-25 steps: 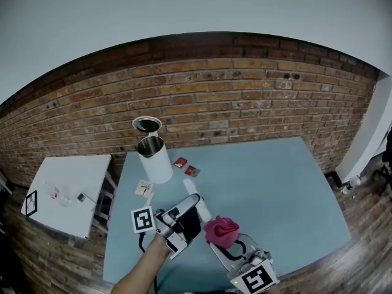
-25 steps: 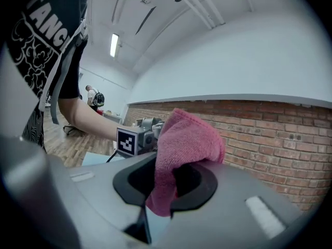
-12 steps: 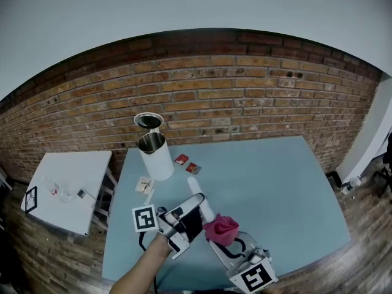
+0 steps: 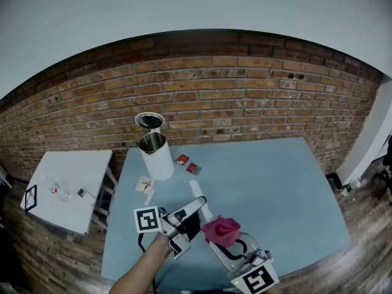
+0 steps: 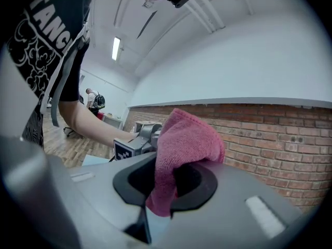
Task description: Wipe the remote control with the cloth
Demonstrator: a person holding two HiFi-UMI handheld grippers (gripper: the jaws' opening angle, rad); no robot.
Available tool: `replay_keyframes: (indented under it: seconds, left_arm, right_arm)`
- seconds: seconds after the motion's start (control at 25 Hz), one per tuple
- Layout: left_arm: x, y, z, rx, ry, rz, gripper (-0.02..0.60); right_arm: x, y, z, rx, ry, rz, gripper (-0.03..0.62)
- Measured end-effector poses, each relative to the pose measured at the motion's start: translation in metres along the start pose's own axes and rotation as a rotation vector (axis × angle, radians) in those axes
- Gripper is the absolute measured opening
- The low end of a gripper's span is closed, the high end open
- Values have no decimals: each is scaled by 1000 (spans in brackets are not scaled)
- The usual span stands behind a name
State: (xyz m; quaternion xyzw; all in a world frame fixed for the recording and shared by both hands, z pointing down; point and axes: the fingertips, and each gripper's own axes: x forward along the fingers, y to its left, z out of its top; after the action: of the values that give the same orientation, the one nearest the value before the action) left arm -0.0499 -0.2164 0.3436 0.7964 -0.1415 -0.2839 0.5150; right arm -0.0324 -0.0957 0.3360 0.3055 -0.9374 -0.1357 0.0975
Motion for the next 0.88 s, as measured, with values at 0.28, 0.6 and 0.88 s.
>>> replay_keyframes:
  seconds: [0.28, 0.6, 0.88]
  left_arm:
    - [3, 8, -7, 94, 52, 70, 238]
    - [5, 15, -6, 283, 114, 133, 238]
    - [-1, 19, -1, 411, 142, 181, 238]
  right_arm:
    - [3, -16, 7, 43, -22, -32, 64]
    - [16, -33, 5, 121, 2, -73, 64]
    - [30, -53, 7, 161, -4, -95, 66]
